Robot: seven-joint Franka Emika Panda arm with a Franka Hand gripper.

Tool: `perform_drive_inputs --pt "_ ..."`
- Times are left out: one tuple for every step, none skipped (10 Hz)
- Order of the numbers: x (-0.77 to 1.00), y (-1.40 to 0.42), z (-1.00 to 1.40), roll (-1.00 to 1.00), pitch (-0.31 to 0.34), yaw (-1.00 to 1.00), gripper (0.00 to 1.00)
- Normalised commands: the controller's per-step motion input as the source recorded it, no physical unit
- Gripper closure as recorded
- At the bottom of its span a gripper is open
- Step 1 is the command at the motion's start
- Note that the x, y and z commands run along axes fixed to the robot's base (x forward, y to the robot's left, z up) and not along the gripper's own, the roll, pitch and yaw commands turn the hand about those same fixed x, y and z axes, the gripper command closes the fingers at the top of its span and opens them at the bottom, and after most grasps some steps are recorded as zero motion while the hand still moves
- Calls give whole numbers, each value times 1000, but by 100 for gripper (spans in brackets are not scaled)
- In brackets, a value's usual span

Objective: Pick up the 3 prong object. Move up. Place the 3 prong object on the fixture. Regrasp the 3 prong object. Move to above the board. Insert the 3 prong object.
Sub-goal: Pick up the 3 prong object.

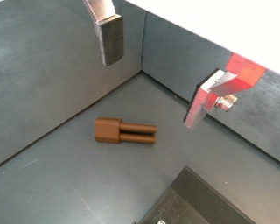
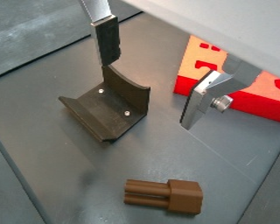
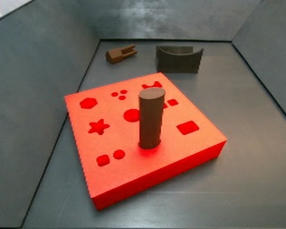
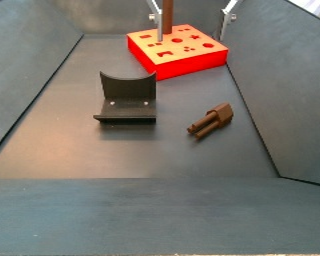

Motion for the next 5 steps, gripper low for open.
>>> perform_drive_inputs --pt "-214 0 -271 37 -17 -154 0" --pt "-620 0 -654 0 -130 -520 0" --pt "-500 106 -860 -17 -131 -689 0" --pt "-446 94 -906 -13 -110 -763 0" --pt "-411 69 -917 -11 -111 -797 0"
